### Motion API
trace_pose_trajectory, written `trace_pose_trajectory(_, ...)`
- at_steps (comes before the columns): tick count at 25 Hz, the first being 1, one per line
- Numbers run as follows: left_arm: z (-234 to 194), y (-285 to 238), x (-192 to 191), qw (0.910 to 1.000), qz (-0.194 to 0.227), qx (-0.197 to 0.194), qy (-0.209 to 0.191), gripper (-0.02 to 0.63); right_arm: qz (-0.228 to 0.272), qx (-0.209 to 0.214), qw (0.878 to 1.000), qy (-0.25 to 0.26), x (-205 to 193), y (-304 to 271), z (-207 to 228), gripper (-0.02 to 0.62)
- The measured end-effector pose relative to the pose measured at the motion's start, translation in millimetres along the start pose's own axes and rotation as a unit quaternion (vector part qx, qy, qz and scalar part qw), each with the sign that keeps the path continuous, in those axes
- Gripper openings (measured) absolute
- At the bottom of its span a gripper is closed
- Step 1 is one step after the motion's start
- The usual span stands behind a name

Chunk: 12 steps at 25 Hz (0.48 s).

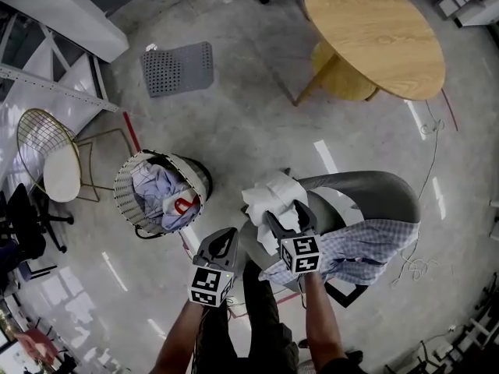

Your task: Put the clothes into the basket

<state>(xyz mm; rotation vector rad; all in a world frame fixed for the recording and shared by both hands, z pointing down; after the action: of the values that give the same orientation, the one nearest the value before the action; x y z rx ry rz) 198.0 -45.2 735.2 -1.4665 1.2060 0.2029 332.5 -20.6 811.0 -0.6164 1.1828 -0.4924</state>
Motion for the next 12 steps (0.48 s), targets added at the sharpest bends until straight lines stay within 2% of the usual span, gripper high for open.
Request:
trace_pose_trajectory(9, -12, 3, -3, 0.9999, -0.005, 0.015, 0.007, 0.006, -0.018, 0.019, 0.999, -0.019, 0, -8, -1, 0.342)
trace_pose_trajectory(12, -11, 4, -4, 0.9999, -0.005, 0.014, 0.006, 0.006, -0.026, 0.037, 0.998, -0.035, -1, -10, -4, 0.285)
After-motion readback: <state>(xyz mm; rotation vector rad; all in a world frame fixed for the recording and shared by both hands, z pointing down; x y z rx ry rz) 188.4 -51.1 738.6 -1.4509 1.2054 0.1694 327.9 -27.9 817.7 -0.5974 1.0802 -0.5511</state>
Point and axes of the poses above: the fingertips, and each gripper's own axes: y backward along the fingers, z to its right, x out of its top, the point moved 1 cm from there along y, backward along the fingers, and after that the axes turned 5 degrees about -x, right-handed, at the moved point
